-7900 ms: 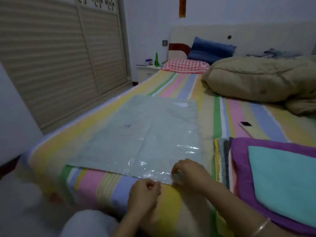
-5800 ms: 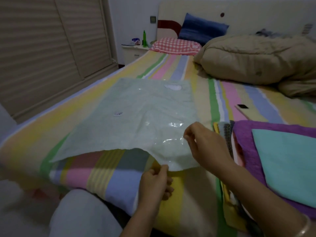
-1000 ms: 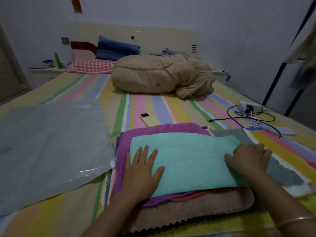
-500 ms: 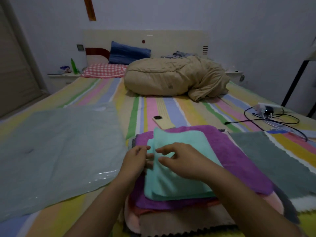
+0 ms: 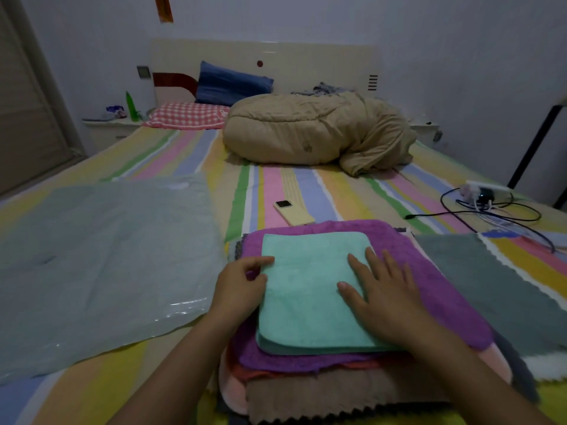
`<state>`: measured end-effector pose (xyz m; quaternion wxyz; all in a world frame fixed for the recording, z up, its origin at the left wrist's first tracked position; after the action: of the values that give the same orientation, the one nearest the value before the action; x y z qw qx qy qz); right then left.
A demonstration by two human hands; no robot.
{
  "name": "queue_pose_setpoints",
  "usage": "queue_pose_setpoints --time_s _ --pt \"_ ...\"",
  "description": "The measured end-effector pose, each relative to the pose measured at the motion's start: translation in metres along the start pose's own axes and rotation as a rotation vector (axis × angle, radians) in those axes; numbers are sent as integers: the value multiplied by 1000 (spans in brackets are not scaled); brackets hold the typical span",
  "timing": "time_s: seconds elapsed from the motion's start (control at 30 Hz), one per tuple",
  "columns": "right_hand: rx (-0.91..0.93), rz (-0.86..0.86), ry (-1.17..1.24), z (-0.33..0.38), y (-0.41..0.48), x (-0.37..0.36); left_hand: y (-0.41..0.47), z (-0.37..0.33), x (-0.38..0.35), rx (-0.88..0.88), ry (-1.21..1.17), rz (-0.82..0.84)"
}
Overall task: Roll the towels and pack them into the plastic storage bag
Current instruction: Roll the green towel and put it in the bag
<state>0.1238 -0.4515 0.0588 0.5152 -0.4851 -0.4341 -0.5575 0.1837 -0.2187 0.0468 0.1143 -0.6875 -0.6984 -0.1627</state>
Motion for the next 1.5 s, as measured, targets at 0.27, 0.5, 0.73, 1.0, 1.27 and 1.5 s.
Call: queue_pose_setpoints --time_s 0.27,0.5,0.73,1.0,1.27,1.5 --pt "19 21 99 -1 1 -12 -5 0 -1 21 183 -62" --pt "-113 -236 411 -26 2 15 -21 -43 -16 -250 868 -121" --pt "-338 13 755 -42 5 8 -30 -51 -81 -608 833 192" --pt "-295 70 1188 -12 3 32 -26 -36 -81 -504 463 215" --pt "-37 20 753 95 18 44 -9 2 12 219 -317 -8" --pt "-46 129 741 123 23 2 -10 8 14 447 -417 282"
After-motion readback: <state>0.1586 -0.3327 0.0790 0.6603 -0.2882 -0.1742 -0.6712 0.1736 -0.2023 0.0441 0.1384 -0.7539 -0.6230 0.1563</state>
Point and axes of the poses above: each hand's wrist, its own y-axis towards the middle knuckle, its own x-axis out of the back of the hand, z = x × y, the point moved 6 cm from there along y, towards the middle knuckle, and after that the axes turned 1 degree about x, right-handed, at the moved point
